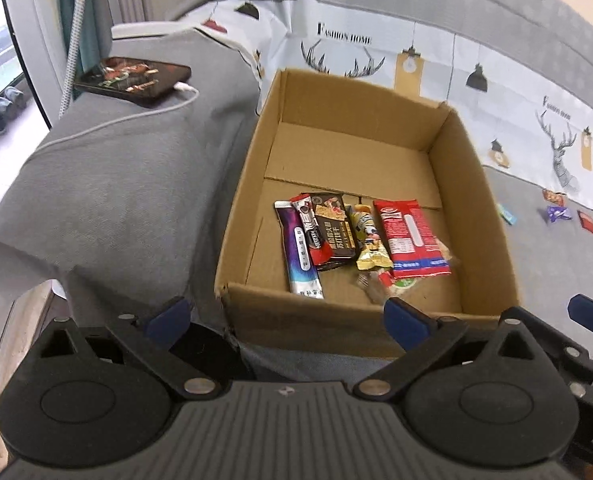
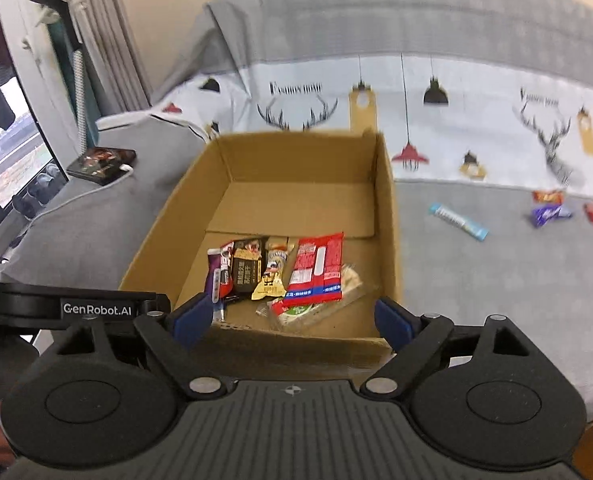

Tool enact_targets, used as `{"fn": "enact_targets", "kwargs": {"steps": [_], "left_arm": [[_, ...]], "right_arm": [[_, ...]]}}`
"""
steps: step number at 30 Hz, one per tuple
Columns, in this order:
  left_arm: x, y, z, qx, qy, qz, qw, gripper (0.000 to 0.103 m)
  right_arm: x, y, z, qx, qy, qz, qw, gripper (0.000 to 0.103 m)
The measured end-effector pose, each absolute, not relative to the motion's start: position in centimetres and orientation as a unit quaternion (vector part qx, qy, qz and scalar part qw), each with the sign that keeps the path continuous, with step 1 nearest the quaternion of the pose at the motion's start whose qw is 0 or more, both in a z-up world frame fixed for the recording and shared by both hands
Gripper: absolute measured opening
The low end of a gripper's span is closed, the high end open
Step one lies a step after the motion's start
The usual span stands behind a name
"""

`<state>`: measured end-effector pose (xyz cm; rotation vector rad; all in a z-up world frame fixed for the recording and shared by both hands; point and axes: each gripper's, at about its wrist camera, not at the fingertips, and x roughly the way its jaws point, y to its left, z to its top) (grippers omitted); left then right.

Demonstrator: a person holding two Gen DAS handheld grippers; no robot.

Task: Organize snacks
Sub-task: 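Lift both grippers out of the box and turn toward remaining snacks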

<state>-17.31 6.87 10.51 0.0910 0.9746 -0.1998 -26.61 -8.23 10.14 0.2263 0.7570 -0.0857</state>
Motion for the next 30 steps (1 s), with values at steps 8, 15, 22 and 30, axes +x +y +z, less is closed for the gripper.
{"fn": "enact_targets", "kwargs": {"steps": [8,15,22,30], "left_arm": [[-21.3,7.1,13.6,0.053,0.42,-0.11,0.899,0.103],[-23.3,7.6,14.8,0.049,0.404,-0.111,0.906,0.103],[-25.0,7.9,15.9,0.052,0.383,-0.109,0.916,0.103],[-25.9,8.2,16.5,0.05,0.374,-0.111,0.919,0.103]], "right_arm": [[-30.3,-7.7,12.5,0.099,0.328,-0.034,0.939,0.093],[-32.7,-6.9,13.9,0.088,0.297,-0.032,0.95,0.093],[-34.3,-6.6,14.7,0.09,0.279,-0.038,0.955,0.094],[-35.4,-6.3,15.3,0.087,0.267,-0.04,0.959,0.094]]}}
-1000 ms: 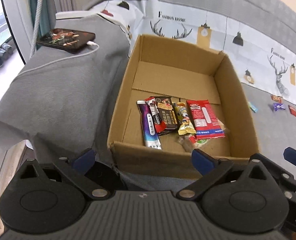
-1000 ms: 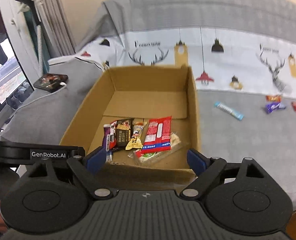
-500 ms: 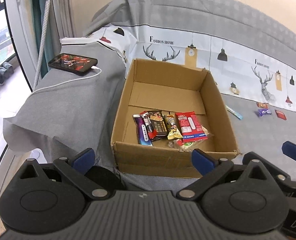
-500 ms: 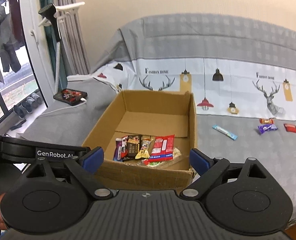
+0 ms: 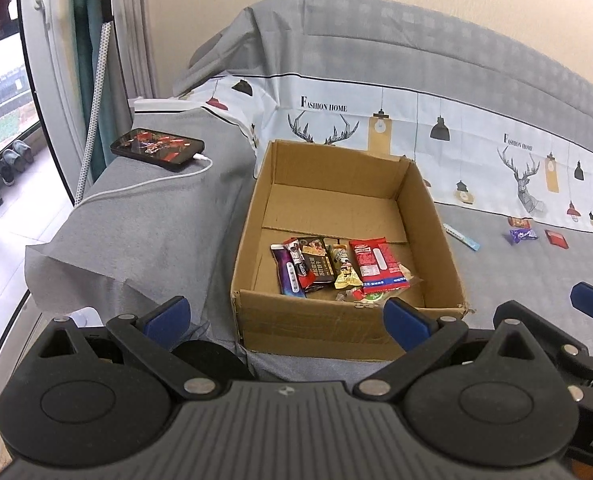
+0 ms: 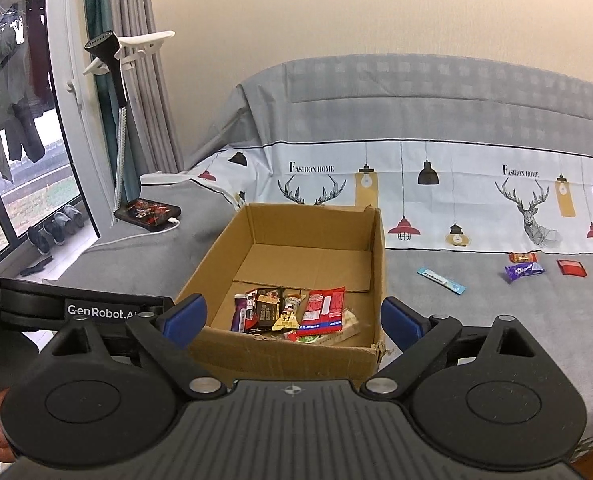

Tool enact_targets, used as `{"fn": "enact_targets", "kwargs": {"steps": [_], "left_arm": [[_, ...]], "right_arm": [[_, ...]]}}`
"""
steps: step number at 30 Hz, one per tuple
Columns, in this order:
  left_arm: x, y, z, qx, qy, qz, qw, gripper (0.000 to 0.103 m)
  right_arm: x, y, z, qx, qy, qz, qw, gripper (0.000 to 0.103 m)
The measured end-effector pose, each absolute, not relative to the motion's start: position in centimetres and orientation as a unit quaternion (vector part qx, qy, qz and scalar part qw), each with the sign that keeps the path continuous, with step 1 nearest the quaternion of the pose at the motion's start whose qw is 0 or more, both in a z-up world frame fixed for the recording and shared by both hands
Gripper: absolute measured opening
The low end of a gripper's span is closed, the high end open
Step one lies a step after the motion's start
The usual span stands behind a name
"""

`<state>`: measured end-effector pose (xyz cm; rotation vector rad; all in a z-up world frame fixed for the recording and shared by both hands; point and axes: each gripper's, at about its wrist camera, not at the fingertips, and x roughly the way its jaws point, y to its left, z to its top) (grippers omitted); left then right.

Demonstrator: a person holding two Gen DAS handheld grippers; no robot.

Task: Organize snacks
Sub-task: 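Lift both grippers out of the box and turn toward remaining snacks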

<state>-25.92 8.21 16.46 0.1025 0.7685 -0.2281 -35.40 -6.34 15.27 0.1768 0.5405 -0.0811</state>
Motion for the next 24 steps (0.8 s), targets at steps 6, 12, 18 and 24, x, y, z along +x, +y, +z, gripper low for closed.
{"fn": "enact_targets", "kwargs": {"steps": [6,12,18,24], "left_arm": [[-26.38,8.4,16.78,0.048,0.368,-0.111,0.922,0.103],[-26.39,8.45,16.76,0.048,0.369,-0.111,0.922,0.103],[-26.33,8.34,16.63,0.051,0.372,-0.109,0.92,0.103],[-25.87,8.08,16.4,0.056,0.378,-0.106,0.918,0.103]], "right_arm": [[-35.82,-6.11,15.55,0.085,0.26,-0.041,0.961,0.096],[-35.97,-6.25,15.53,0.087,0.261,-0.042,0.96,0.097],[-35.84,-6.41,15.39,0.092,0.263,-0.044,0.959,0.097],[-35.43,-6.63,15.04,0.097,0.27,-0.043,0.957,0.097]]}}
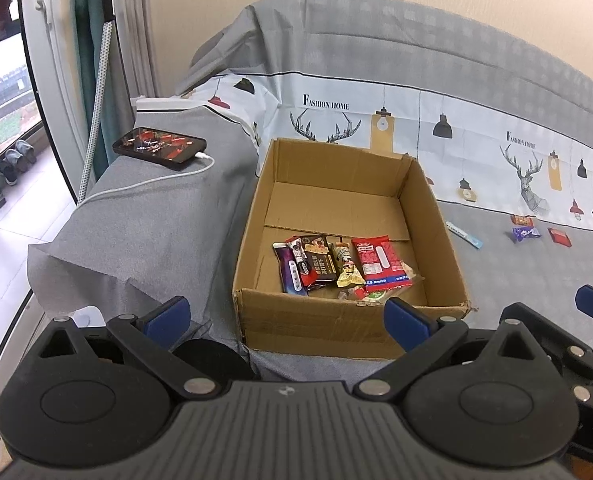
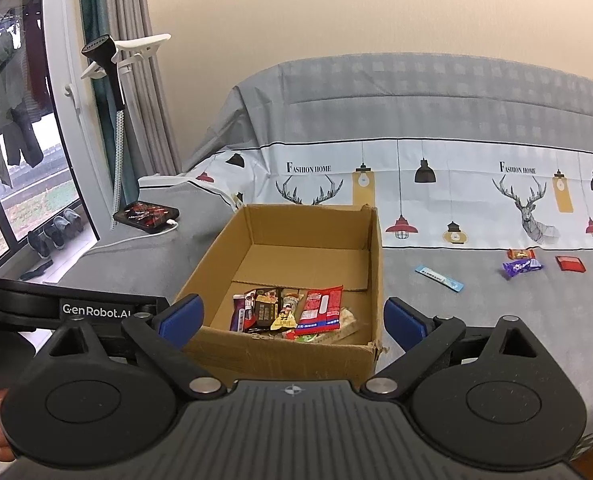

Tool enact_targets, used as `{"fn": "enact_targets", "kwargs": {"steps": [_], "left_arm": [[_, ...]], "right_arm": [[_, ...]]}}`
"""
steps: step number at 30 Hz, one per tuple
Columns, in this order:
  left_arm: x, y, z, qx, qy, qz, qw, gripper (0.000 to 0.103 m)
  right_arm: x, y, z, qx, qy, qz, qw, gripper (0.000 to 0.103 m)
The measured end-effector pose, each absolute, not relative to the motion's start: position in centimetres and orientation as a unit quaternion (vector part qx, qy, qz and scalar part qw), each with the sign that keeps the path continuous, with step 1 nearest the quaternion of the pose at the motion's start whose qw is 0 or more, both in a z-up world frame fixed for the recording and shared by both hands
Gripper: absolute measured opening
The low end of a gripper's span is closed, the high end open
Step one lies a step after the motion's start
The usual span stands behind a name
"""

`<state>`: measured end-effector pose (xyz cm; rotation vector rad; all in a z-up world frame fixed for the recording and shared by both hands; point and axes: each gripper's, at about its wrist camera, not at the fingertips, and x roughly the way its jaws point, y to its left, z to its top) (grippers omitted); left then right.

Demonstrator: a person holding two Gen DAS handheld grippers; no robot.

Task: Organize snacks
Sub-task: 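Lift both grippers out of the box and turn toward remaining snacks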

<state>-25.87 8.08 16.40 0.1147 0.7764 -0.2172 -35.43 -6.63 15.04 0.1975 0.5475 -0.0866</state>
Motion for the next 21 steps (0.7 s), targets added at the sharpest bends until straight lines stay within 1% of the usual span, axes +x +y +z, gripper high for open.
{"fn": "enact_targets", "kwargs": {"steps": [13,21], "left_arm": [[-24.0,6.1,15.4,0.074,0.396,-0.096,0.91,0.103],[-22.6,3.4,14.9,0.089,0.416,-0.105,0.899,0.103]], "right_arm": [[-34.0,-8.7,13.2,0.125,0.293,-0.048,0.947,0.097],[-33.9,-11.6,11.7,0.157,0.304,-0.066,0.937,0.097]]}}
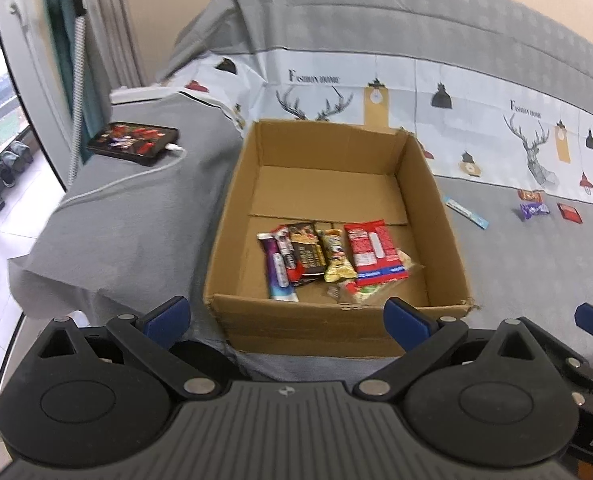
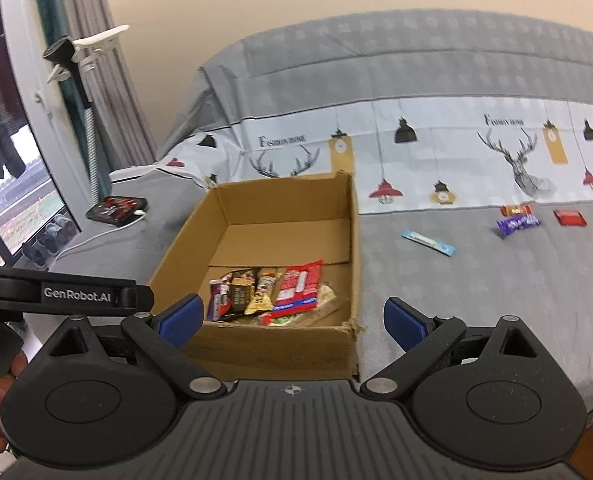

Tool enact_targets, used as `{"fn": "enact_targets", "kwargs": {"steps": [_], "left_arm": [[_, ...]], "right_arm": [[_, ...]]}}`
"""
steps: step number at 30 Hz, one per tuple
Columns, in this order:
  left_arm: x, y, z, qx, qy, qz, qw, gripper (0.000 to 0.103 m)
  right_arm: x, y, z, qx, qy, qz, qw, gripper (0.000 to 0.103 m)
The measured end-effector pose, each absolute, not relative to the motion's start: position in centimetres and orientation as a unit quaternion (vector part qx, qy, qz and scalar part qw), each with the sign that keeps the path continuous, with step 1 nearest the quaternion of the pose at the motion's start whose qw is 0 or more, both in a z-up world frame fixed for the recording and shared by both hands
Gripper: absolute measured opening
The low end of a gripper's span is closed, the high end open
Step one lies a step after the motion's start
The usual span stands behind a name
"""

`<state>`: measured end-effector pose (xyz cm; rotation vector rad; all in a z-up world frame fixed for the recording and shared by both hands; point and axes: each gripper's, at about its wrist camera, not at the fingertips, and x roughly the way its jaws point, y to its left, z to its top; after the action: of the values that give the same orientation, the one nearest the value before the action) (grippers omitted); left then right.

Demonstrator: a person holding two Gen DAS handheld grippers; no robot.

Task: Organize snacks
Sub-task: 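Lift both grippers out of the box and turn toward remaining snacks, then grasp the blue stick with left gripper while right grasps the red packet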

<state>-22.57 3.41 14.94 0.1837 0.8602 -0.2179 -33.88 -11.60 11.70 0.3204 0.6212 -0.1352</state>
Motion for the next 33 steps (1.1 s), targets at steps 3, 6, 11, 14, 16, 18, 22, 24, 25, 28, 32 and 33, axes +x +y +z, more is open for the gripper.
{"fn": "enact_targets", "kwargs": {"steps": [3,6,11,14,16,18,22,24,25,28,32,33], "left_arm": [[-21.5,1.9,14.9,0.081,0.431,-0.111,0.892,0.103],[-20.7,-0.3,15.0,0.087,0.435,-0.122,0.888,0.103],[-19.0,-5.4,15.3,0.089,0.447,-0.155,0.877,0.103],[-17.5,-9.0,14.7,0.067,0.477,-0.171,0.859,0.103],[-16.4,-11.7,14.0,0.06,0.496,-0.179,0.848,0.103],[-15.5,-14.3,13.1,0.063,0.511,-0.185,0.837,0.103],[-13.0,-20.0,11.2,0.076,0.524,-0.191,0.826,0.103],[-11.6,-22.6,10.3,0.084,0.522,-0.183,0.829,0.103],[-10.7,-24.0,9.8,0.087,0.52,-0.179,0.831,0.103],[-7.8,-27.8,8.0,0.09,0.519,-0.165,0.834,0.103],[-3.9,-33.1,5.0,0.119,0.524,-0.17,0.826,0.103],[-3.0,-34.3,3.9,0.128,0.528,-0.166,0.823,0.103]], "right_arm": [[-34.1,-13.3,11.3,0.17,0.305,-0.084,0.933,0.097],[-34.4,-15.4,10.9,0.179,0.301,-0.106,0.93,0.097],[-35.0,-19.9,9.9,0.197,0.297,-0.158,0.921,0.097],[-35.2,-23.4,9.1,0.214,0.293,-0.196,0.911,0.097],[-35.4,-25.6,8.5,0.224,0.292,-0.219,0.904,0.097],[-35.4,-28.0,7.8,0.237,0.294,-0.237,0.895,0.097],[-34.4,-32.5,6.2,0.258,0.295,-0.269,0.88,0.098],[-33.4,-35.0,5.4,0.266,0.294,-0.283,0.873,0.098],[-32.8,-36.5,4.9,0.27,0.292,-0.29,0.871,0.098],[-30.8,-40.8,3.5,0.278,0.282,-0.309,0.865,0.099],[-28.2,-48.0,1.0,0.295,0.275,-0.351,0.845,0.099],[-27.6,-49.6,0.3,0.3,0.277,-0.363,0.838,0.099]]}}
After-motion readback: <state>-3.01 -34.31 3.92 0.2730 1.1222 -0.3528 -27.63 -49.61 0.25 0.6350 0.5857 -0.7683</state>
